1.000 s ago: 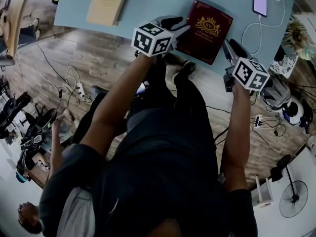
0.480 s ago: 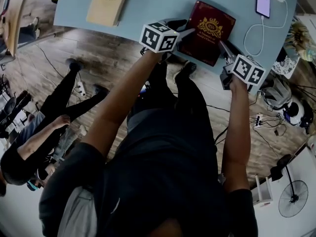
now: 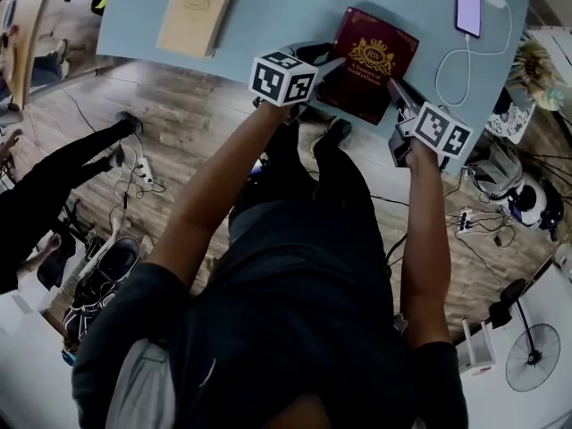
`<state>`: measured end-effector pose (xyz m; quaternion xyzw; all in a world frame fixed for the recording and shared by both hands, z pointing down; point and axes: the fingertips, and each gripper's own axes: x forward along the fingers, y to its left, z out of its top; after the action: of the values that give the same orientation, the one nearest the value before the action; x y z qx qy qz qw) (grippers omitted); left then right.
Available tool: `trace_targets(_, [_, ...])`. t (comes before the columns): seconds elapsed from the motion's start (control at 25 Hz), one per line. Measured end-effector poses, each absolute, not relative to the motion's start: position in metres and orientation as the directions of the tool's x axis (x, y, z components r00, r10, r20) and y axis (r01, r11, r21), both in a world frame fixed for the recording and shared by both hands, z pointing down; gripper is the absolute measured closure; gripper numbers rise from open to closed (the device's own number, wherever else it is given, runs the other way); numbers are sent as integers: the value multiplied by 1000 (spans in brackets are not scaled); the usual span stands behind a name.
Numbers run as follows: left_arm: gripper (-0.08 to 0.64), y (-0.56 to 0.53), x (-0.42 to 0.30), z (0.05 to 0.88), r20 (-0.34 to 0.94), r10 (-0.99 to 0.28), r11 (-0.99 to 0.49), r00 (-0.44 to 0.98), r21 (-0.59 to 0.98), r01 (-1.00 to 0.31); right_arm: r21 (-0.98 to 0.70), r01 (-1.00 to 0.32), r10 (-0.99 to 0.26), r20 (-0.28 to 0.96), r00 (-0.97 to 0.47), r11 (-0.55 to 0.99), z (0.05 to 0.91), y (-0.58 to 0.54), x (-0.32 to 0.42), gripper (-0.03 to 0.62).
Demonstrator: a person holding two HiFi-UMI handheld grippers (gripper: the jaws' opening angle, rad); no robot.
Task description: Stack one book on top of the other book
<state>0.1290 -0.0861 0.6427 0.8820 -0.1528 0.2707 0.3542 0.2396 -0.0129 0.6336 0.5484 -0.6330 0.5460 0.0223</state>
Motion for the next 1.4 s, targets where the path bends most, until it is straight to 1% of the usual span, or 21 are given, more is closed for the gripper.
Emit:
trace_targets(0.36, [356, -111, 89, 609, 578, -177, -718, 796, 478, -506, -689, -711, -683, 587, -434, -140, 606, -42, 202, 511])
trace_targets(0.84, [356, -161, 8, 569, 543, -312, -696, 779, 428, -577, -691, -723, -676, 545, -497, -25, 571, -101, 128, 512])
trace_targets(1.4, [356, -232, -101, 545, 509, -407, -652, 759, 421, -631, -671, -740, -647, 542, -537, 52, 546, -177, 25, 512])
